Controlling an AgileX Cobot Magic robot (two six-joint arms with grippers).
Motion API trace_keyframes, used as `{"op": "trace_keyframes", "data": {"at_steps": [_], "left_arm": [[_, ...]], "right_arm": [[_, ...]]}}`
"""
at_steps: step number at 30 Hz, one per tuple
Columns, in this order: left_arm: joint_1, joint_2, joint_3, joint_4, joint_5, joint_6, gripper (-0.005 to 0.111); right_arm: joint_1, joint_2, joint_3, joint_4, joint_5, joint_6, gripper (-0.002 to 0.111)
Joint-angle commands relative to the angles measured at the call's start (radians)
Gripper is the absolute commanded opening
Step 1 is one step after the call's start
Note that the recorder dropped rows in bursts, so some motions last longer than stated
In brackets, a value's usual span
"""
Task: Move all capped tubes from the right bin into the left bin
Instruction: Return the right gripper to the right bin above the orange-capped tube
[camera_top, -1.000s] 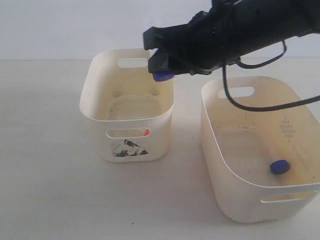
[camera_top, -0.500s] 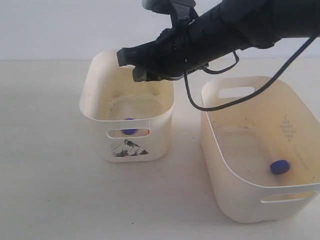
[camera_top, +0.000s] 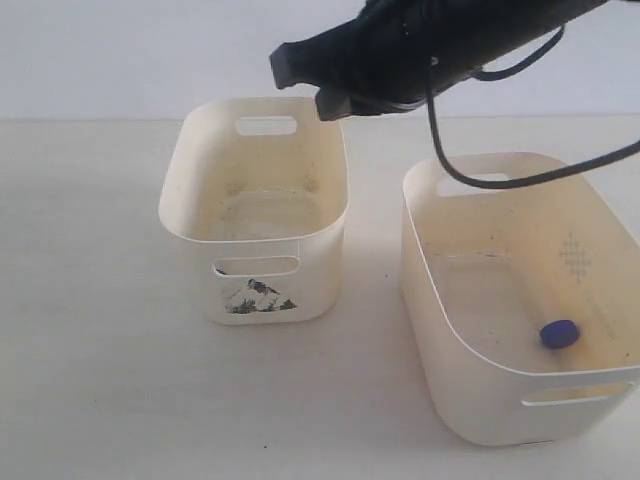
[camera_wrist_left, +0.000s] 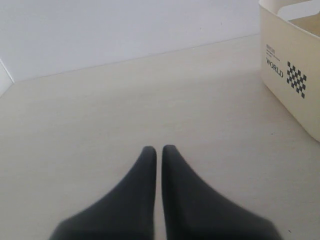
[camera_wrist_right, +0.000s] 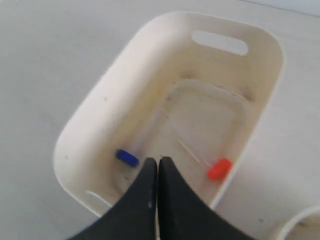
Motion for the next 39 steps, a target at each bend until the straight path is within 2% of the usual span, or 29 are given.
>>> {"op": "trace_keyframes", "data": {"at_steps": [1, 5, 7, 10, 20, 22, 29, 39], "left_arm": [[-0.001, 0.000, -0.004, -0.003, -0.004, -0.010, 0.004], [-0.001, 0.000, -0.004, -0.003, -0.004, -0.010, 0.004], [-0.001, 0.000, -0.004, -0.003, -0.004, -0.010, 0.004], [-0.001, 0.000, -0.004, -0.003, -0.004, -0.010, 0.004], [-0.001, 0.000, -0.004, -0.003, -0.004, -0.010, 0.004], [-0.001, 0.000, -0.004, -0.003, -0.004, -0.010, 0.004], [-0.001, 0.000, -0.004, -0.003, -0.004, -0.010, 0.004], [-0.001, 0.000, -0.004, -0.003, -0.004, -0.010, 0.004]], "right_arm": [[-0.001, -0.069, -0.007, -0.400, 0.217, 0.345, 0.000], [-0.001, -0.096, -0.007, -0.588, 0.459, 0.445, 0.000], [-0.001, -0.098, -0.005, -0.617, 0.565, 0.455, 0.000], [-0.001, -0.100, 0.013, -0.637, 0.633, 0.456, 0.000], [-0.003, -0.100, 0.118, -0.631, 0.578, 0.533, 0.000], [-0.030, -0.100, 0.132, -0.597, 0.549, 0.534, 0.000], [-0.224, -0.100, 0.136, -0.359, 0.518, 0.394, 0.000], [-0.228, -0.030, 0.136, -0.330, 0.504, 0.373, 0.000]]}}
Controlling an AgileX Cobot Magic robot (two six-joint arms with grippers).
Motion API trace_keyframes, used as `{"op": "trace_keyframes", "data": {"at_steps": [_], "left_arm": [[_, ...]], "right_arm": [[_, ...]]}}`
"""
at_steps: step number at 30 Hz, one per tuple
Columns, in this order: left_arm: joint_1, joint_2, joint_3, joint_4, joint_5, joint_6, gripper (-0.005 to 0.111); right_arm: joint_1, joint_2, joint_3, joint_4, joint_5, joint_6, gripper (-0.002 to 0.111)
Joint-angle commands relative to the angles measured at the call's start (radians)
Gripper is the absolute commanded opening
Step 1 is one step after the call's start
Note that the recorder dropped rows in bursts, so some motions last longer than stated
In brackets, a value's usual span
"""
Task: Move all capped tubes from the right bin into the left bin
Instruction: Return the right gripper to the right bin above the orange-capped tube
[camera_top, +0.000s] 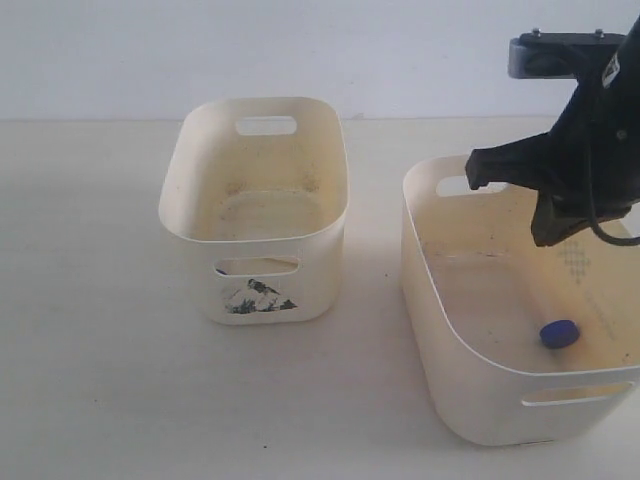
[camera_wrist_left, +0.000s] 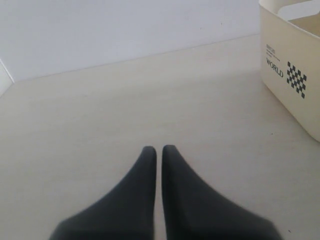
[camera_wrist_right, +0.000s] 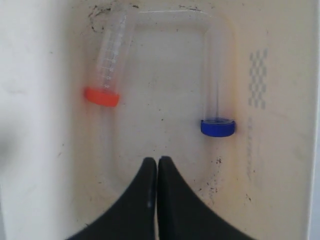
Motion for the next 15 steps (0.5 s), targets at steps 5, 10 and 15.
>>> {"op": "trace_keyframes", "data": {"at_steps": [5, 10, 15], "left_arm": [[-0.001, 0.000, -0.004, -0.003, -0.004, -0.010, 0.004], [-0.001, 0.000, -0.004, -0.003, -0.004, -0.010, 0.004], [-0.001, 0.000, -0.004, -0.003, -0.004, -0.010, 0.004]], "right_arm": [[-0.009, 0.141, -0.002, 0.014, -0.029, -0.037, 0.000], [-0.009, 0.194, -0.002, 0.017, -0.054, -0.046, 0.000], [-0.009, 0.236, -0.002, 0.041, -0.068, -0.055, 0.000]]}}
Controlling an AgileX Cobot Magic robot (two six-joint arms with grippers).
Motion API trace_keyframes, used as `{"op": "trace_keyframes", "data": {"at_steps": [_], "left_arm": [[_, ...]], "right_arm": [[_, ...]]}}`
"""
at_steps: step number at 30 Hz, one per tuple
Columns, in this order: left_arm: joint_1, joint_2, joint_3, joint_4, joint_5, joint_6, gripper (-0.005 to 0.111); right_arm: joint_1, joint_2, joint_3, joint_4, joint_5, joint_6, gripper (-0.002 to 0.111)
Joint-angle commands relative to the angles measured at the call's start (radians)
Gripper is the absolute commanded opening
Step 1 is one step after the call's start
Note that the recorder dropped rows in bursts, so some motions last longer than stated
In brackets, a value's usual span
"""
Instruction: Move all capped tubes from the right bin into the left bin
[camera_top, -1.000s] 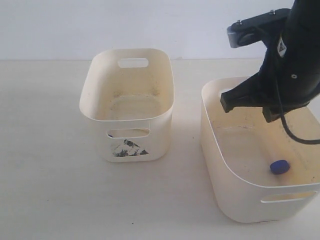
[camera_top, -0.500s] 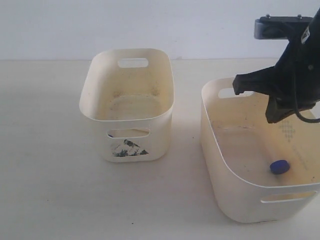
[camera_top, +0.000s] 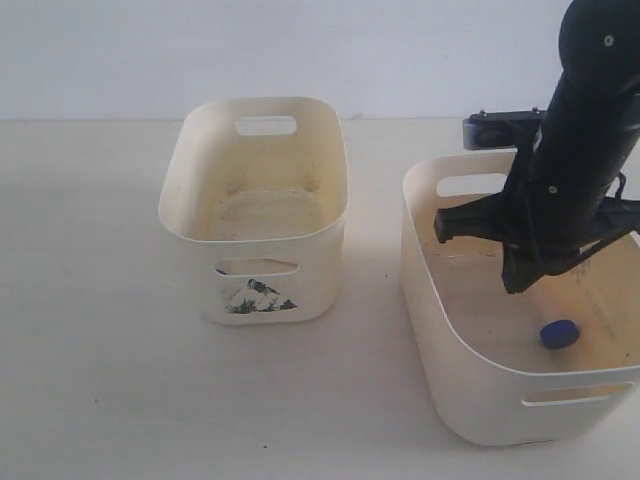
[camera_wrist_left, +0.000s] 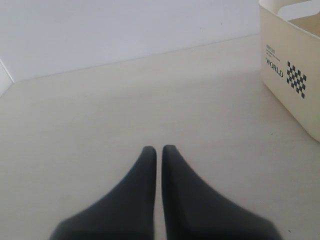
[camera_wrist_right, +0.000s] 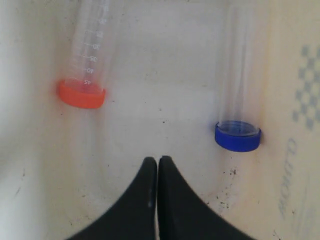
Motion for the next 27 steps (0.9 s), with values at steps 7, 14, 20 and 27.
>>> {"op": "trace_keyframes", "data": {"at_steps": [7, 14, 20, 27], "left_arm": [[-0.001, 0.000, -0.004, -0.003, -0.004, -0.010, 0.004], [-0.001, 0.000, -0.004, -0.003, -0.004, -0.010, 0.004], [-0.001, 0.000, -0.004, -0.003, -0.004, -0.010, 0.004], [-0.001, 0.000, -0.004, -0.003, -0.004, -0.010, 0.004]], "right_arm": [[-0.009, 0.042, 0.008, 0.022, -0.064, -0.038, 0.000], [-0.009, 0.048, 0.084, 0.024, -0.159, -0.040, 0.000], [-0.009, 0.048, 0.095, 0.042, -0.164, -0.069, 0.000], [-0.009, 0.063, 0.095, 0.055, -0.181, -0.092, 0.000]]}}
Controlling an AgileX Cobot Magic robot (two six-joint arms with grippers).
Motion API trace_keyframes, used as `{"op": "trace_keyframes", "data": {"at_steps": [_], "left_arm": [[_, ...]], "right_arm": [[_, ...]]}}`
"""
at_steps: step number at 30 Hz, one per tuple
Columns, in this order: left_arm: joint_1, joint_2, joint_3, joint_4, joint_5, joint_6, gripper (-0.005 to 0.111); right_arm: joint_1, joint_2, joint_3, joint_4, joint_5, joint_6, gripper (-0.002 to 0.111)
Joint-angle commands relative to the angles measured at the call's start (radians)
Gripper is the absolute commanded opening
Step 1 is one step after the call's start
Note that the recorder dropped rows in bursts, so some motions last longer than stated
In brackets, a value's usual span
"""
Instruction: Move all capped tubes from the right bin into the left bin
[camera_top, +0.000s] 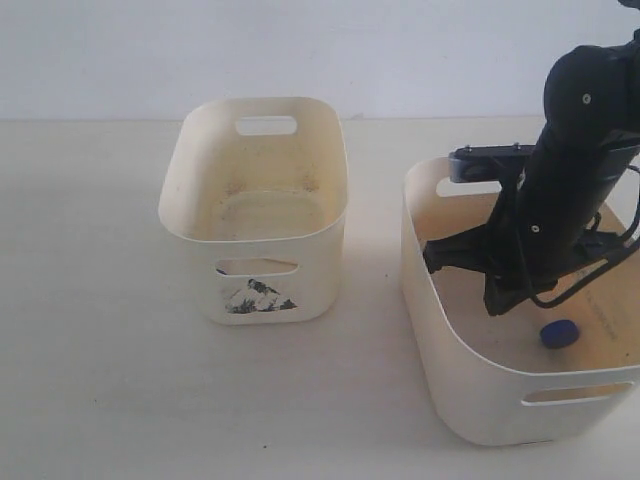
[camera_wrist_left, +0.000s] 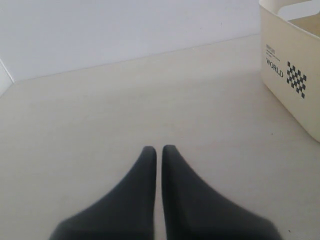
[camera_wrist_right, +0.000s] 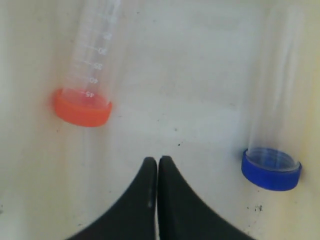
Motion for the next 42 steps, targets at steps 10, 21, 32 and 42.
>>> {"op": "trace_keyframes", "data": {"at_steps": [10, 21, 32, 42], "left_arm": [[-0.001, 0.000, -0.004, -0.003, -0.004, -0.010, 0.004], [-0.001, 0.000, -0.004, -0.003, -0.004, -0.010, 0.004], [-0.001, 0.000, -0.004, -0.003, -0.004, -0.010, 0.004], [-0.001, 0.000, -0.004, -0.003, -0.004, -0.010, 0.004]], "right_arm": [[-0.009, 0.051, 0.005, 0.099, -0.043, -0.111, 0.000], [-0.009, 0.054, 0.005, 0.134, -0.090, -0.159, 0.000], [-0.009, 0.109, 0.005, 0.134, -0.217, -0.162, 0.000], [-0.009, 0.133, 0.005, 0.209, -0.254, -0.151, 0.000]]}}
